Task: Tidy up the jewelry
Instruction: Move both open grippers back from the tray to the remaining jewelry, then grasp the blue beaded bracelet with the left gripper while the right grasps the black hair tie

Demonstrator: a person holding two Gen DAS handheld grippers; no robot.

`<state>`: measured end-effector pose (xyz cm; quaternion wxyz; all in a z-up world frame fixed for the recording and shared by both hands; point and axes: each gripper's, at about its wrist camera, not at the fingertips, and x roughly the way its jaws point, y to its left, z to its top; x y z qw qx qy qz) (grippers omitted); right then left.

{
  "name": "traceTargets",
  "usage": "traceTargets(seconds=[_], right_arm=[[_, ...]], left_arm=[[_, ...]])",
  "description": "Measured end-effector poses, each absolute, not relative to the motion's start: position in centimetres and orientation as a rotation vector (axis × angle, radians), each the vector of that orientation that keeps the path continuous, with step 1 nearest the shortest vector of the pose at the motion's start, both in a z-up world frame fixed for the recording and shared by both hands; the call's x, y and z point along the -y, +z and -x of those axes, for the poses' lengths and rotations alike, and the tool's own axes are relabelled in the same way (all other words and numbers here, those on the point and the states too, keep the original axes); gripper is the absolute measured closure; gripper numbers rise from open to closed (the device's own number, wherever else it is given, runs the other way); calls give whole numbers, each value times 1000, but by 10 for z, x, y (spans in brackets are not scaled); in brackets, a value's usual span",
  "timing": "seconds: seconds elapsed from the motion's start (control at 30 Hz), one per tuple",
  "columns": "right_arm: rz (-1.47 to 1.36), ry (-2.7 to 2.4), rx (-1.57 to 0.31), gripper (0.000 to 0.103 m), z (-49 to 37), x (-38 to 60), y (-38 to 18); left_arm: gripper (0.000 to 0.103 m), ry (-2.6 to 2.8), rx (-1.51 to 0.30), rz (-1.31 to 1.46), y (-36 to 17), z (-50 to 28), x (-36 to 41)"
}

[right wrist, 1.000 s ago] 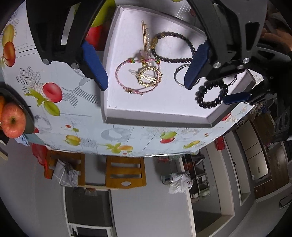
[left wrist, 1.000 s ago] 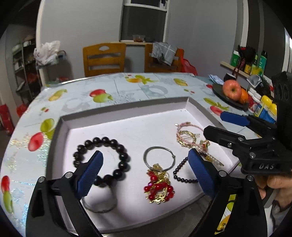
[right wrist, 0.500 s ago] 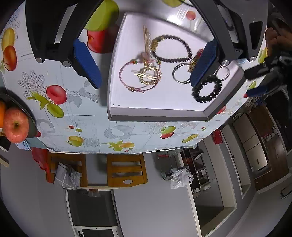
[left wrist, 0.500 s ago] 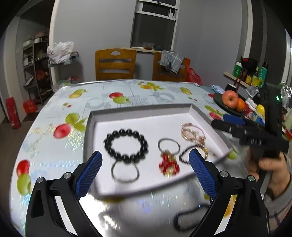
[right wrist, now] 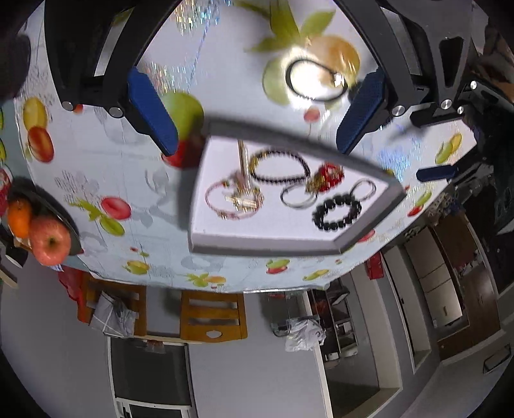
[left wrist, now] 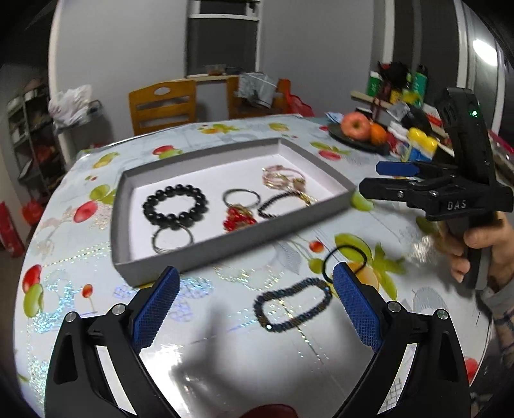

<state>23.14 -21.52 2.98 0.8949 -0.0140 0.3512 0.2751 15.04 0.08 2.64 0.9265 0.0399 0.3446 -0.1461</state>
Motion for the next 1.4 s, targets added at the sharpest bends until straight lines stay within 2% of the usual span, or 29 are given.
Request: traceTargets(seconds=[0.27, 0.47, 0.57, 0.7, 0.87, 1.0, 1.1, 1.4], right_arm=[[82, 611, -830, 6, -209, 214, 8], [157, 626, -881, 6, -199, 205, -12], [138, 620, -894, 6, -200, 207, -14], [119, 599, -928, 6, -205, 209, -18], [104, 593, -945, 6, -209, 211, -20], [114, 585, -946, 6, -209, 209, -20], [135, 576, -945, 6, -208, 206, -20], [227, 611, -906, 6, -197, 191, -18]], left_arm=[[8, -348, -772, -138, 11, -147, 11], [11, -409, -810, -200, 1, -144, 24], [20, -426, -819, -230, -1, -144, 31], [41, -449, -818, -269, -2, -142, 38], [49, -472, -817, -312, -4, -145, 47], [80, -468, -855, -300, -9, -151, 45], [90, -430, -861, -277, -8, -153, 35], [91, -342, -875, -213, -7, -155, -7]])
